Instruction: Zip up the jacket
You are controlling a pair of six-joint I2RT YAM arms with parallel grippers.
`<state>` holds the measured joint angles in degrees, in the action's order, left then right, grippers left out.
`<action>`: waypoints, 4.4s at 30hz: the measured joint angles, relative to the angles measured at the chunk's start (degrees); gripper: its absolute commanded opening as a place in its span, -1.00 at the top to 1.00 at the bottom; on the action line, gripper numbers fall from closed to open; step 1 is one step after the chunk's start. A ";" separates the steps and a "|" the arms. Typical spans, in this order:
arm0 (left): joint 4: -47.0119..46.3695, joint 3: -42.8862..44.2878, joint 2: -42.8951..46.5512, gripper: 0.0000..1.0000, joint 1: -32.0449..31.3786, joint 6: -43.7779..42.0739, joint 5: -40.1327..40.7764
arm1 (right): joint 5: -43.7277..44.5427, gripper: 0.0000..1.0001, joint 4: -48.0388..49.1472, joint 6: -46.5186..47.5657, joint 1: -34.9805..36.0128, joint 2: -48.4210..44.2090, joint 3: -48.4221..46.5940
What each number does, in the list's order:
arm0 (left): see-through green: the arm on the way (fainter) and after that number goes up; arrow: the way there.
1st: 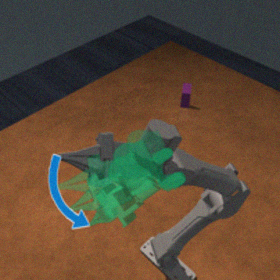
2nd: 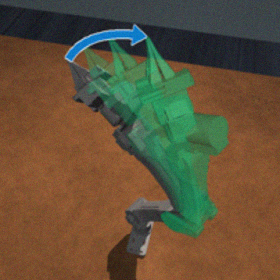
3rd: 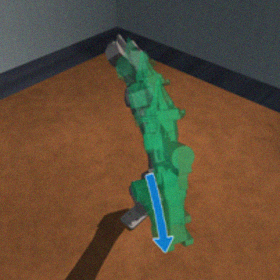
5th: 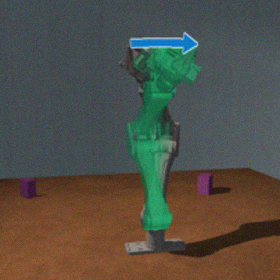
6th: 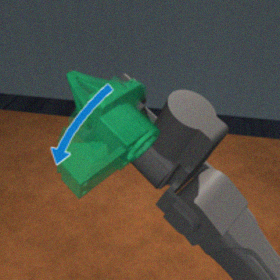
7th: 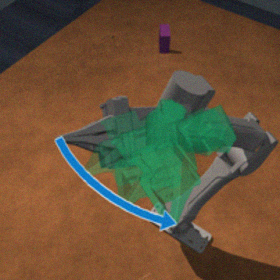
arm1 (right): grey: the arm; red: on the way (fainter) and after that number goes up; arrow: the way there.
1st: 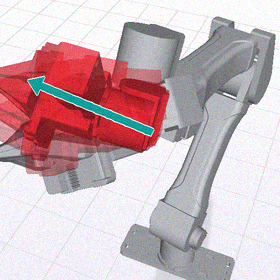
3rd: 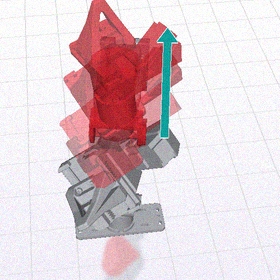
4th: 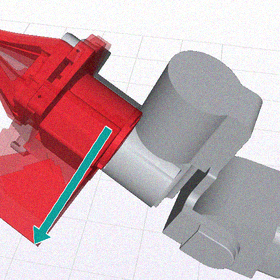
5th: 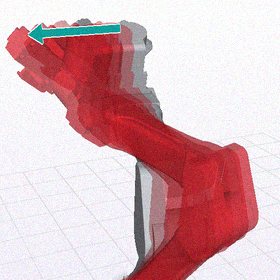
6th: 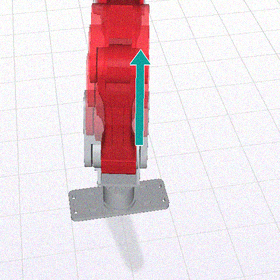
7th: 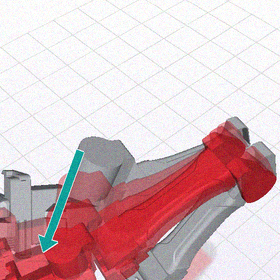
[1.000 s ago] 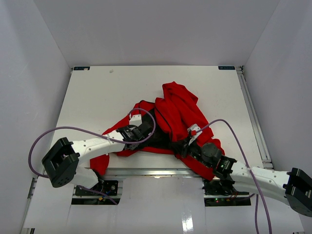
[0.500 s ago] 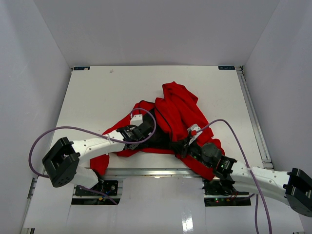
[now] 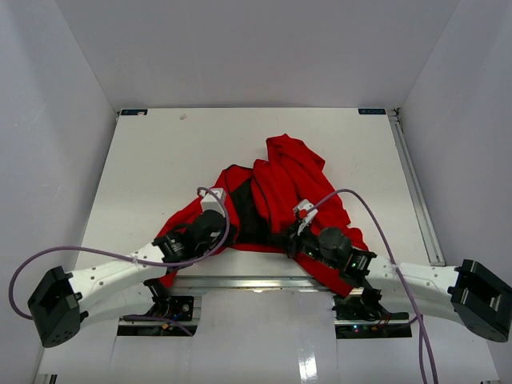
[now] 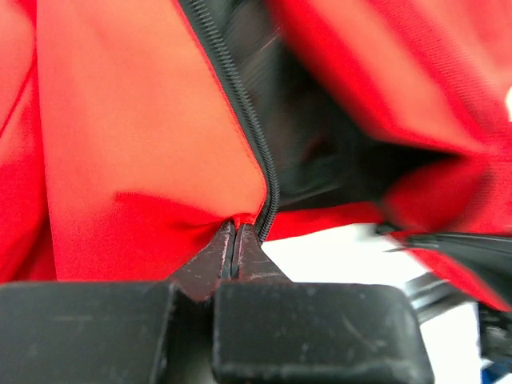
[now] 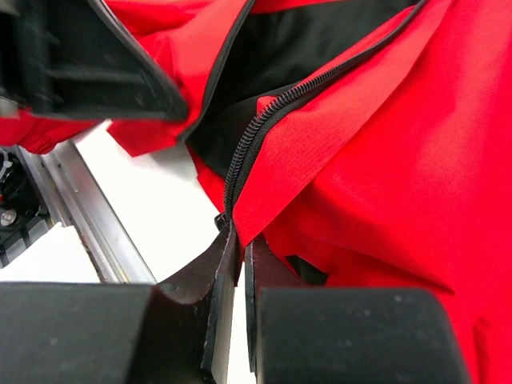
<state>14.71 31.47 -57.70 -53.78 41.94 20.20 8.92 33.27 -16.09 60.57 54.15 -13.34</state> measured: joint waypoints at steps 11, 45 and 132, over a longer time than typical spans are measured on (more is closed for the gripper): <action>-23.22 -11.59 11.73 1.00 0.00 -4.70 -2.66 | -3.13 0.84 6.29 -0.44 1.34 13.11 -5.73; -70.16 -28.44 16.13 1.00 0.04 -10.22 -3.12 | -4.74 0.84 16.22 -6.87 1.87 17.83 -9.84; -78.12 -28.44 7.03 1.00 0.09 -11.99 -5.50 | 1.24 0.84 15.68 -7.19 1.83 13.44 -13.04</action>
<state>-63.40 3.03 -50.67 -53.69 29.95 14.70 10.16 48.96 -23.28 62.39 67.59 -26.38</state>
